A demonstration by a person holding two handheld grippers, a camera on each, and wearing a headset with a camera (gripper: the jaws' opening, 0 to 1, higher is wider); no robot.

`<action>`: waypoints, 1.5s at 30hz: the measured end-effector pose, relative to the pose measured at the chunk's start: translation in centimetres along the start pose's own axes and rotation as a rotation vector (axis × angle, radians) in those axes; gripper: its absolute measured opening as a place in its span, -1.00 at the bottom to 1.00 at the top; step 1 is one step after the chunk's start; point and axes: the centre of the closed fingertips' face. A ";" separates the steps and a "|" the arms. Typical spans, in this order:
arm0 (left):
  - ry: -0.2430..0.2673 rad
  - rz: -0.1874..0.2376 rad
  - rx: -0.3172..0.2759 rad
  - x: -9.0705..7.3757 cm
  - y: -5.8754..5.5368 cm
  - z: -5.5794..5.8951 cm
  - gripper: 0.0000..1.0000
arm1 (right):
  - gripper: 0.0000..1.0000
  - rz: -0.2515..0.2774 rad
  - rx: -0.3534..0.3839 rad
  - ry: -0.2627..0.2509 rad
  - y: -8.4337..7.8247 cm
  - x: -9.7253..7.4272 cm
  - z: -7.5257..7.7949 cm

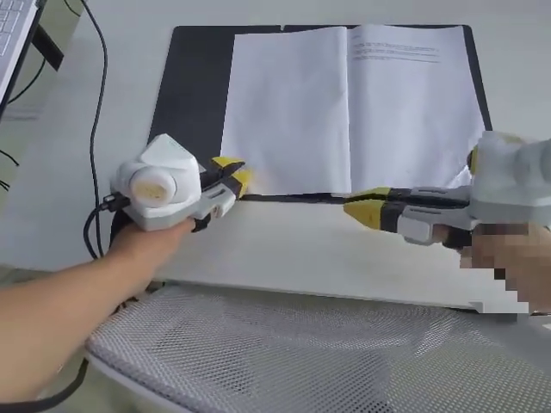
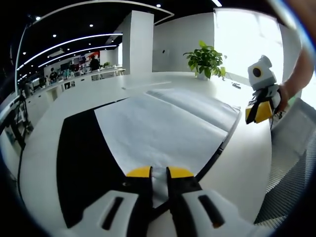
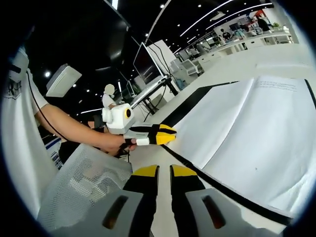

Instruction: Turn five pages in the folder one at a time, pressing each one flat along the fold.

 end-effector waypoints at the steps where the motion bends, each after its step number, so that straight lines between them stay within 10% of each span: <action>1: -0.003 -0.004 0.002 -0.1 0.0 0.0 -0.78 | -0.82 0.017 0.004 -0.026 0.3 -0.4 0.2; 10: -0.016 -0.019 -0.045 -2.0 0.2 0.2 -0.52 | -0.67 0.163 0.034 -0.167 2.5 -5.4 0.4; 19: 0.008 0.084 -0.089 -6.7 3.7 0.8 -0.44 | -0.64 0.343 0.063 -0.353 5.5 -12.0 2.0; 45: 0.091 0.181 -0.183 -14.6 7.1 1.6 -0.32 | -0.53 0.365 -0.012 -0.485 6.3 -17.3 0.7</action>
Point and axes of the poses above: the centre of the closed fingertips' face, and the gripper's own axes: x roughly forward along the fingers, z roughly to its right, y roughly out of its top, and after that the axes turned 1 degree about z, right-handed
